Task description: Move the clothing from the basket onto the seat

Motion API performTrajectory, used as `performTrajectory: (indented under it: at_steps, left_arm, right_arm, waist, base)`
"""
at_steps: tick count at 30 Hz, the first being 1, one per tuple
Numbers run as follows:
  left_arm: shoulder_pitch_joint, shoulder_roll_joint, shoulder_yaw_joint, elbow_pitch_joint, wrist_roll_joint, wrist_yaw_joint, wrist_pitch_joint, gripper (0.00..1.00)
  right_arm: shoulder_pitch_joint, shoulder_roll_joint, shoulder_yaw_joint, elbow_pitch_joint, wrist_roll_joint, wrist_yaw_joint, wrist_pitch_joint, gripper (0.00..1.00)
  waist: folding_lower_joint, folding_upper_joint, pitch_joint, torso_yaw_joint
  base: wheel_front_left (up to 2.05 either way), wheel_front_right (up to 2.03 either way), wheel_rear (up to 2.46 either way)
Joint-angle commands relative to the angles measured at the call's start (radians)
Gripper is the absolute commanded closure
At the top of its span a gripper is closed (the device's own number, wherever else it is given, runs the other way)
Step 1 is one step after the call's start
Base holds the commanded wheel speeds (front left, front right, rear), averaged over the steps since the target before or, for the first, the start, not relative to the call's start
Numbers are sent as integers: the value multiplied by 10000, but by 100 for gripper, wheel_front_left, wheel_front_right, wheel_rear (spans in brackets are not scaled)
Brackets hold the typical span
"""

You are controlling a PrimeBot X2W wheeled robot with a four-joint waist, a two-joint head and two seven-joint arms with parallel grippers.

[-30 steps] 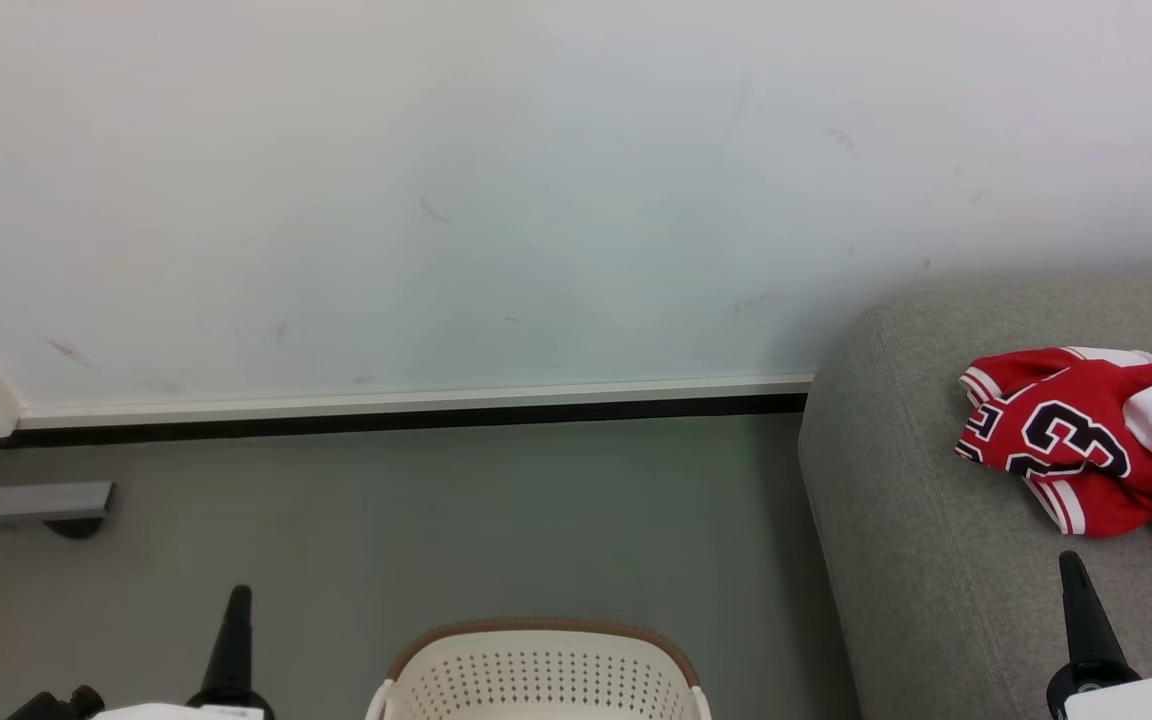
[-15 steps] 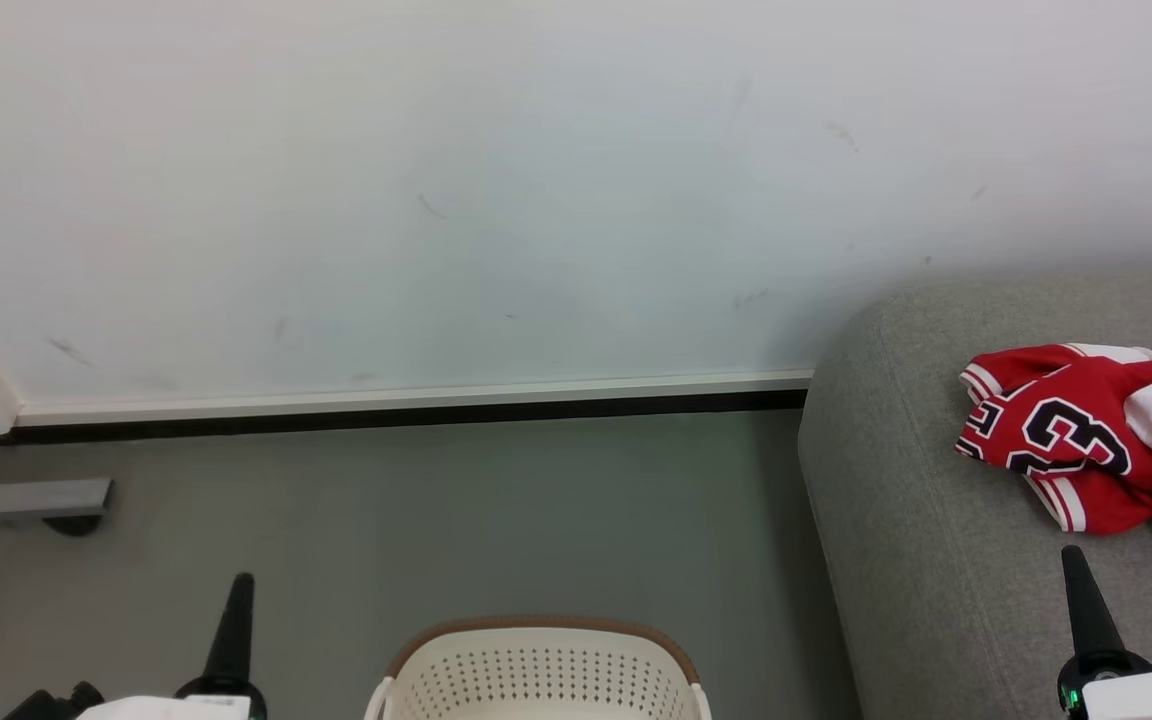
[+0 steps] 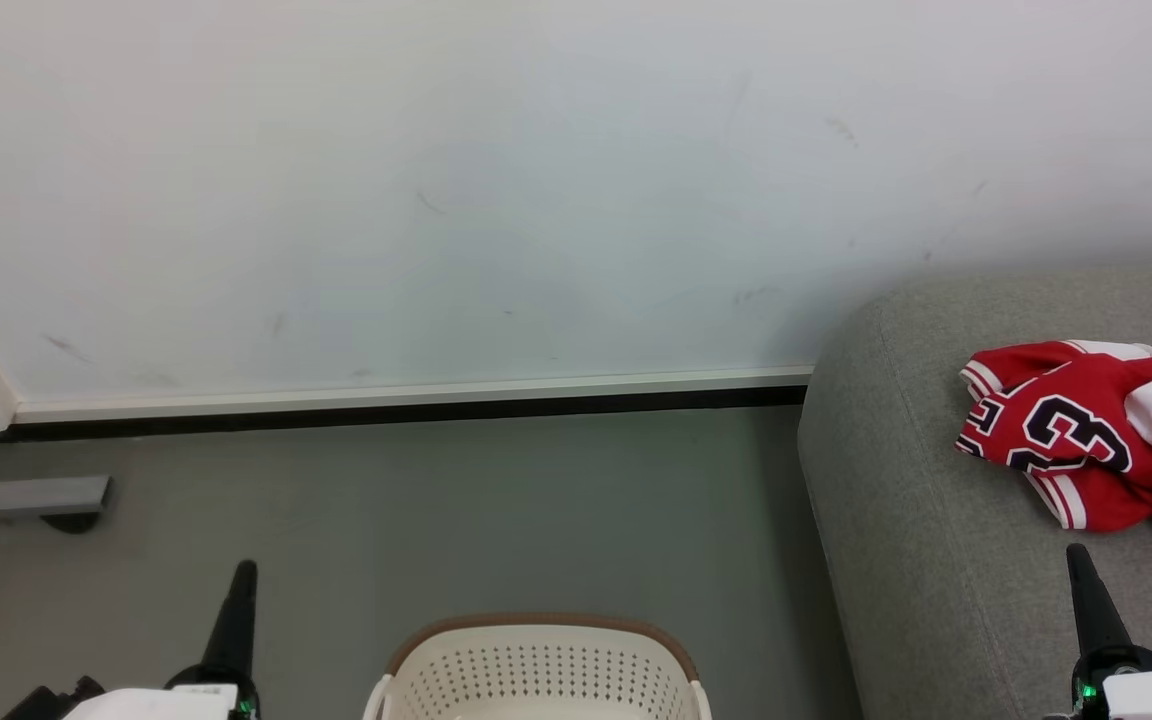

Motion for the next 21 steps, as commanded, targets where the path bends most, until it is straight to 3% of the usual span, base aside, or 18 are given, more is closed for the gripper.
performTrajectory:
  at_steps: [1, 21]
  left_arm:
    - [-170, 75, 15, -73, -229, -80, 57, 100]
    - [-283, 78, 19, -131, -1725, -141, 463, 100]
  right_arm:
    - [-223, -25, -63, -93, 163, -15, 75, 100]
    - [-261, 104, -304, -77, 1542, -18, 468, 100]
  waist:
    - [-1, 0, 3, -1]
    - [-1, 0, 81, -15]
  base:
    - [0, 0, 0]
    - [0, 0, 0]
